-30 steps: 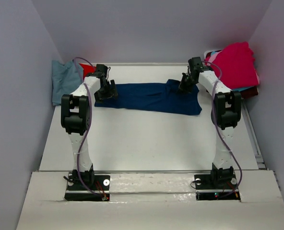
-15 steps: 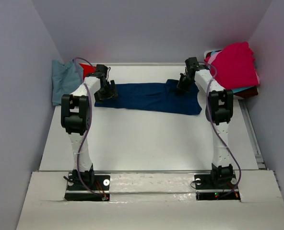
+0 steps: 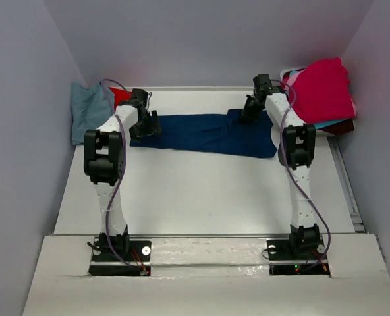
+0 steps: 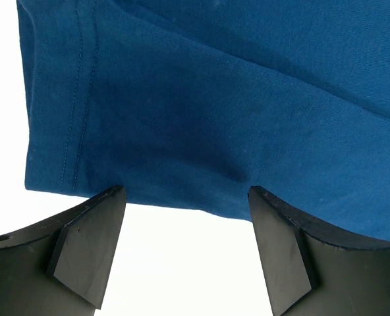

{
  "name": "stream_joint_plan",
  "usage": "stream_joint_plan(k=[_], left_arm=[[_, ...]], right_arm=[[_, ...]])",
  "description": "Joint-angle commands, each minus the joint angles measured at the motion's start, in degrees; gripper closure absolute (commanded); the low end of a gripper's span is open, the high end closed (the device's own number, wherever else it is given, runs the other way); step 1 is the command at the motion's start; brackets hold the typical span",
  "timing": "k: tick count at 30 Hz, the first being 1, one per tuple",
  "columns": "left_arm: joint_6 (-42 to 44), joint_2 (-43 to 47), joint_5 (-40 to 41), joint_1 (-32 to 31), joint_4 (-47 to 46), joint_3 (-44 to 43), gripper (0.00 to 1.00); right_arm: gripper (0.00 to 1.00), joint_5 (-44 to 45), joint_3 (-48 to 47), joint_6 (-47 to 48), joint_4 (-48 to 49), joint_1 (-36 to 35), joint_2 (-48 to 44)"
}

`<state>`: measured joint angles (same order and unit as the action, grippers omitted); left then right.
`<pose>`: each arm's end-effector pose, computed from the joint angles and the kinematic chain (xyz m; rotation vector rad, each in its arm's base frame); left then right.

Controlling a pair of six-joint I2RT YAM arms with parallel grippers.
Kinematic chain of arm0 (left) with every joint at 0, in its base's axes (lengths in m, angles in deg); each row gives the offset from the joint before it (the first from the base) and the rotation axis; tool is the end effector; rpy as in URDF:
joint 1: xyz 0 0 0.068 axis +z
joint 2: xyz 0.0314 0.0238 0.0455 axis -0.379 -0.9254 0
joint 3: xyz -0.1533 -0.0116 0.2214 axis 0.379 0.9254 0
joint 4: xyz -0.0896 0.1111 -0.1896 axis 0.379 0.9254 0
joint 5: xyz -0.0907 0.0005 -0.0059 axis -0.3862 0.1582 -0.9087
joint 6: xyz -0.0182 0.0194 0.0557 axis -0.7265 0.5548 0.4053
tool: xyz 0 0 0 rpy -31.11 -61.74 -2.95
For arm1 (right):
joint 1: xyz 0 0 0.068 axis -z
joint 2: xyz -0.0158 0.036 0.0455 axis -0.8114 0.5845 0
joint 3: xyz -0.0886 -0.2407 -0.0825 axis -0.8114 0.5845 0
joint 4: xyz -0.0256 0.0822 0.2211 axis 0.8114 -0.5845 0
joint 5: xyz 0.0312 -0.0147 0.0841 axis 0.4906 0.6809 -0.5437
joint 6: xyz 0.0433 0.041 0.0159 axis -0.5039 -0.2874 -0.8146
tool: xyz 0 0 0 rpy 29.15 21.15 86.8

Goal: Fold and stack the t-shirts
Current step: Fold the tshirt

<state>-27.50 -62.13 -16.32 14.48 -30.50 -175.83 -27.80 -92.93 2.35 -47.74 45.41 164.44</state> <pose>0.4304 -0.0610 0.1954 -0.2245 2.6316 -0.2139 0.5097 0.0904 0.1748 0.3898 2.6842 0.5283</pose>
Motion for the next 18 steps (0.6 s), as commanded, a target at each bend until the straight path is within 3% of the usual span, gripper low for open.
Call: stream_joint_plan(k=[1, 3, 4, 5, 7, 11, 18], left_arm=[[0.46, 1.55, 1.14, -0.12, 1.65, -1.33, 0.14], [0.55, 1.55, 1.40, -0.12, 2.00, -1.68, 0.14], [0.81, 1.55, 1.58, -0.12, 2.35, -2.03, 0.14], [0.82, 1.55, 1.58, -0.12, 2.35, -2.03, 0.14], [0.99, 1.64, 1.84, -0.12, 2.79, -2.29, 0.14], [1.17, 1.90, 2.02, -0.12, 2.97, -2.12, 0.14], [1.17, 1.99, 2.02, -0.12, 2.97, -1.77, 0.14]], right_arm=[[0.76, 0.33, -2.09, 0.41, 4.91, 0.03, 0.45], [0.67, -0.19, -2.88, 0.32, 6.41, 0.03, 0.80], [0.55, -0.37, -3.41, 0.23, 7.72, 0.03, 0.89], [0.55, -0.37, -3.41, 0.23, 8.43, 0.03, 0.89], [0.44, -0.63, -3.67, -0.03, 10.62, 0.03, 0.63], [0.32, -0.28, -4.02, -0.12, 13.61, 0.03, 0.10], [0.28, -0.46, -2.28, -0.38, 17.39, 0.03, -1.21]])
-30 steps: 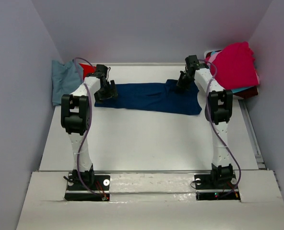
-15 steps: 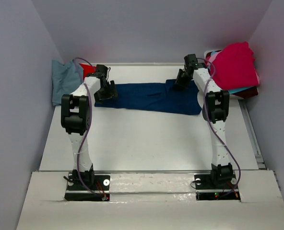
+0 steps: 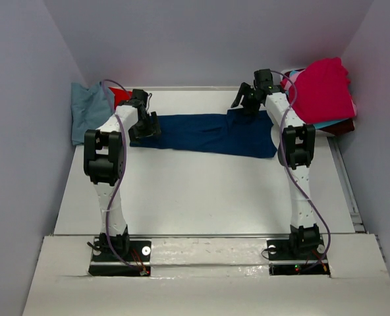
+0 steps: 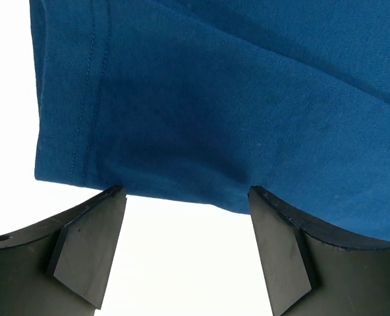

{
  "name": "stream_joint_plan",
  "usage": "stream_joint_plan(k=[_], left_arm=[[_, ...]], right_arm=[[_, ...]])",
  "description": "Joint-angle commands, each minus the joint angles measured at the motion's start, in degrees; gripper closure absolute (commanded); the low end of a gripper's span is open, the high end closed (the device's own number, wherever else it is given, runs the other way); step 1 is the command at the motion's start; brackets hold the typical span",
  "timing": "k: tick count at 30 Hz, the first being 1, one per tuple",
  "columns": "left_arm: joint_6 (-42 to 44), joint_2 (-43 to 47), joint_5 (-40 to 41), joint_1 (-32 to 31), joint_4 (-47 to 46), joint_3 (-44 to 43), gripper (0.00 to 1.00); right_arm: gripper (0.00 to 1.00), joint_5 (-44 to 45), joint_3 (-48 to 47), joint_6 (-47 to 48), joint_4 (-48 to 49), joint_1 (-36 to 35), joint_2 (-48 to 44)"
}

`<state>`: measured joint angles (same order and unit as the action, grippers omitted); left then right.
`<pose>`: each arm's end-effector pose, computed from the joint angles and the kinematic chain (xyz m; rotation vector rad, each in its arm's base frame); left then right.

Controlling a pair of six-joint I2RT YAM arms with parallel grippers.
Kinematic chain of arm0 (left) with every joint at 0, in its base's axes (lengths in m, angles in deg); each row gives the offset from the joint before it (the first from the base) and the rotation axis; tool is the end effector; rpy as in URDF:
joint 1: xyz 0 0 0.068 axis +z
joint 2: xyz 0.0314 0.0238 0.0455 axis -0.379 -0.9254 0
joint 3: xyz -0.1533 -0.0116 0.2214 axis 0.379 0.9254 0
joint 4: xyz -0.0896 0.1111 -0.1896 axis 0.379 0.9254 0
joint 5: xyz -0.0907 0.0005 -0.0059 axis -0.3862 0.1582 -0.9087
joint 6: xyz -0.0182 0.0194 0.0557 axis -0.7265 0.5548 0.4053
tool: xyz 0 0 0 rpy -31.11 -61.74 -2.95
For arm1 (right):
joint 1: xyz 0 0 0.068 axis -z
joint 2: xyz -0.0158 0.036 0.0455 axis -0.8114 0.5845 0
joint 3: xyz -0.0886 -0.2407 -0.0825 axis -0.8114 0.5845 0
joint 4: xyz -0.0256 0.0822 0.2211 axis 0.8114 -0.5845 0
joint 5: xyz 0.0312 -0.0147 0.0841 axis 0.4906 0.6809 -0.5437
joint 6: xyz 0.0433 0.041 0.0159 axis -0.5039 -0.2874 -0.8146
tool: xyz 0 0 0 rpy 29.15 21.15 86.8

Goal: Fold and stack the t-shirts
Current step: Fold the tshirt

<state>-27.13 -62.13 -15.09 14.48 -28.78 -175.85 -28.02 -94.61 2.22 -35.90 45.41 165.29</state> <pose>0.4275 -0.0596 0.1937 -0.2262 2.6579 -0.1766 0.5329 0.0942 0.1897 0.3226 2.4687 0.5873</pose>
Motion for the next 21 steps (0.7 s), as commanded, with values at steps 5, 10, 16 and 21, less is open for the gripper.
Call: stream_joint_plan(k=[5, 10, 16, 21], left_arm=[[0.62, 1.99, 0.79, -0.12, 0.45, -0.69, 0.14], [0.27, 1.81, 0.44, -0.12, -0.25, -0.52, 0.14], [-0.26, 0.94, -0.61, -0.12, -1.04, -0.52, 0.14], [-0.43, 0.67, -0.70, -0.12, -1.31, -0.43, 0.14]], right_arm=[[0.28, -0.59, -0.14, 0.19, 5.82, 0.03, -4.53], [0.30, 1.69, -1.65, -0.16, -0.94, 0.03, -8.65], [0.51, 2.04, 9.86, 0.36, -2.09, 0.03, -16.30], [0.62, 3.36, 12.33, 1.15, -6.39, 0.03, -18.15]])
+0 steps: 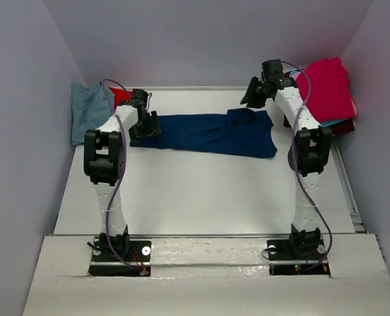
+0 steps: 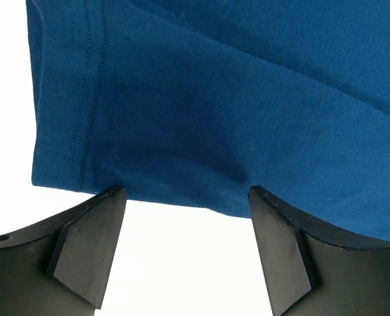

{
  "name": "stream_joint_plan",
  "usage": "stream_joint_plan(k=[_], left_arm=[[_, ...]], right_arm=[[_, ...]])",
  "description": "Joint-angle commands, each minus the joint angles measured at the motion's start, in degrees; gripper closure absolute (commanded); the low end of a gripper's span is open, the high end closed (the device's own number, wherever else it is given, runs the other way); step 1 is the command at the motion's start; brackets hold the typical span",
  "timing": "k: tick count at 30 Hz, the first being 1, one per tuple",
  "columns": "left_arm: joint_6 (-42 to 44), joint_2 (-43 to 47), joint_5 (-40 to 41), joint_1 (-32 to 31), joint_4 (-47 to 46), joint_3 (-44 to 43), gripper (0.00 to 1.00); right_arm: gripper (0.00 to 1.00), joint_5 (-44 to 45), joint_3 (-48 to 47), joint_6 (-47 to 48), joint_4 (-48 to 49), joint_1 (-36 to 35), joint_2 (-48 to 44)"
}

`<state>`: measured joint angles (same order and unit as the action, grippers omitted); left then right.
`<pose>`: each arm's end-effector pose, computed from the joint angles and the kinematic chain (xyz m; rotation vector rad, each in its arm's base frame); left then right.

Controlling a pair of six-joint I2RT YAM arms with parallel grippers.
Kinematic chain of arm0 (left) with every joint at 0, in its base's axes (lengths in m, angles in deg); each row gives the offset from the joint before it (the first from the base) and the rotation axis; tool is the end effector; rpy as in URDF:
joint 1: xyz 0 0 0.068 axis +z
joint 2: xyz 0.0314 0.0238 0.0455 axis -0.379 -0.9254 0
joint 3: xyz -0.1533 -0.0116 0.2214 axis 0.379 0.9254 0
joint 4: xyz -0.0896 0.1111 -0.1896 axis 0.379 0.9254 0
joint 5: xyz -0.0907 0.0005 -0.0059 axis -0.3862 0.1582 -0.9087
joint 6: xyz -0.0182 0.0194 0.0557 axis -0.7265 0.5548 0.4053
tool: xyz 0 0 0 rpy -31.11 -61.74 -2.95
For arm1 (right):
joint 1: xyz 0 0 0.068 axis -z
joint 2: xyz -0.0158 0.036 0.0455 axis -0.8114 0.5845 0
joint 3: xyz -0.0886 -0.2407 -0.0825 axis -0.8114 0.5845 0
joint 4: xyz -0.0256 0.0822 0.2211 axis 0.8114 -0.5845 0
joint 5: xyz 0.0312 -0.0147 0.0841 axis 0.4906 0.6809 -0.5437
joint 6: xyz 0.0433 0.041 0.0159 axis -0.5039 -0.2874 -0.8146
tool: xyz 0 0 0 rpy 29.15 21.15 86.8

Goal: Fold and stack the t-shirts
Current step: Fold the tshirt

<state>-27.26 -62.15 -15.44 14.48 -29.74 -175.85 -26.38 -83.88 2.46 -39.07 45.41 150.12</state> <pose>0.4292 -0.0601 0.1945 -0.2256 2.6425 -0.1894 0.4884 0.0860 0.2607 0.3239 2.4429 0.5560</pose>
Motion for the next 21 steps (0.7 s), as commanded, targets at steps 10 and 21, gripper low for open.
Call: stream_joint_plan(k=[10, 21], left_arm=[[-0.13, 1.22, 0.18, -0.12, -0.17, 0.01, 0.14], [0.05, 1.22, 0.44, -0.12, 0.44, -0.87, 0.14]], right_arm=[[0.93, 4.18, 2.84, 0.83, -6.83, 0.03, 0.70], [0.93, 9.54, -1.65, 1.44, -10.44, 0.03, 4.31]])
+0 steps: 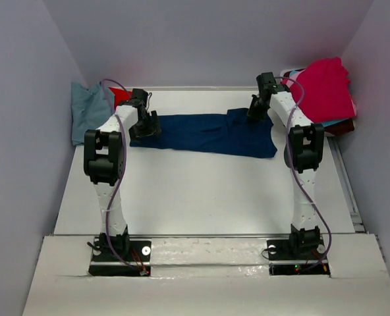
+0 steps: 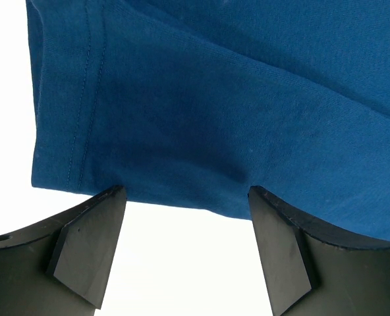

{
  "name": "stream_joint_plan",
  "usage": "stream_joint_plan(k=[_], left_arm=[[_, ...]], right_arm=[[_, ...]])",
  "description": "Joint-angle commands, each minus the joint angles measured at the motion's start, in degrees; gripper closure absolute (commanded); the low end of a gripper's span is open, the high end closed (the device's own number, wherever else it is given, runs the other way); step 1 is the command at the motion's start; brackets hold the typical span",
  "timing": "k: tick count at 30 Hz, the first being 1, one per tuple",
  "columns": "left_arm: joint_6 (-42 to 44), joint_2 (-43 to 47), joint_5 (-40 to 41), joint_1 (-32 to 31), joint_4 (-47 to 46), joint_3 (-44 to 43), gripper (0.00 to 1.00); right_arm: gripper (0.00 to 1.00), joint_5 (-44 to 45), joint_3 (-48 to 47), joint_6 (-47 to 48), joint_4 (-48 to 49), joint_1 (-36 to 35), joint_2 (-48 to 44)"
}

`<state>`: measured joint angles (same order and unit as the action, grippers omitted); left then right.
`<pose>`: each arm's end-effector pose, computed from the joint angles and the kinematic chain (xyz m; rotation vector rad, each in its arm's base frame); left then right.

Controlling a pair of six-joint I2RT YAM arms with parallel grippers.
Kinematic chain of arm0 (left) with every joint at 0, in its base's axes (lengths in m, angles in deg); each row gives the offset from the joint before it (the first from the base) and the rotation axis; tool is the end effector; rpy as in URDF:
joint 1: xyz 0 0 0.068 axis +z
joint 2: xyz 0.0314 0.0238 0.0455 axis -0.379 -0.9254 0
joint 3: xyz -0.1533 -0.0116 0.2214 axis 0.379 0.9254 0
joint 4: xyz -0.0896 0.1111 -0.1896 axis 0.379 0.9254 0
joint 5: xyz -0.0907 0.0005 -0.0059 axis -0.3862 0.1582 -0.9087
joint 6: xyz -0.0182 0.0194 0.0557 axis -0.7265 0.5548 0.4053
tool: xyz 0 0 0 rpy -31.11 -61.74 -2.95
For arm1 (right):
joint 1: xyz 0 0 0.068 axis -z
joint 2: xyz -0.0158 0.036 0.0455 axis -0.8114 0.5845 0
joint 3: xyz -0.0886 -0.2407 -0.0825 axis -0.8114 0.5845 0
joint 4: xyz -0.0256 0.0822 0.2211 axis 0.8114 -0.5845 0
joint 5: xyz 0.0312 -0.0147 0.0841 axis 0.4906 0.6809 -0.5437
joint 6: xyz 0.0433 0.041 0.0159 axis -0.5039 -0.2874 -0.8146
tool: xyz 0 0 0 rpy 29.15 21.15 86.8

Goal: Fold and stack the t-shirts
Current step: Fold the tshirt

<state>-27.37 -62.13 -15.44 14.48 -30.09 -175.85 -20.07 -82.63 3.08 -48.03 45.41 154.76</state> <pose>0.4298 -0.0602 0.1950 -0.2274 2.6360 -0.1916 0.4824 0.0799 0.2048 0.4186 2.6769 0.3426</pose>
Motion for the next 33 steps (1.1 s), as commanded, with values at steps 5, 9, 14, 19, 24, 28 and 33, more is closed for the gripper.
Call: stream_joint_plan(k=[5, 9, 14, 19, 24, 28, 33], left_arm=[[0.24, 1.11, 0.35, -0.12, 0.97, -1.04, 0.14], [0.51, 1.20, 0.79, -0.12, 1.23, -1.04, 0.14], [0.95, 1.64, 1.14, -0.12, 1.67, -0.87, 0.14], [1.21, 1.55, 1.14, -0.12, 2.29, -1.83, 0.14], [1.39, 1.29, 1.14, -0.12, 2.73, -2.80, 0.14], [1.56, 1.11, 1.14, -0.12, 3.17, -3.33, 0.14], [1.56, 1.11, 1.14, -0.12, 3.43, -3.50, 0.14]], right_arm=[[0.93, 5.60, -3.07, 1.53, -1.12, 0.03, 0.91], [0.93, 7.52, -4.04, 1.80, -0.60, 0.03, 2.57], [0.93, 7.89, -4.74, 2.15, 0.54, 0.03, 4.16], [0.93, 7.98, -4.39, 2.67, 1.95, 0.03, 5.30], [0.93, 7.98, -4.30, 2.85, 2.92, 0.03, 5.92], [0.93, 7.45, -4.91, 2.85, 4.50, 0.03, 6.44], [0.93, 7.27, -8.25, 2.85, 4.68, 0.03, 8.20]])
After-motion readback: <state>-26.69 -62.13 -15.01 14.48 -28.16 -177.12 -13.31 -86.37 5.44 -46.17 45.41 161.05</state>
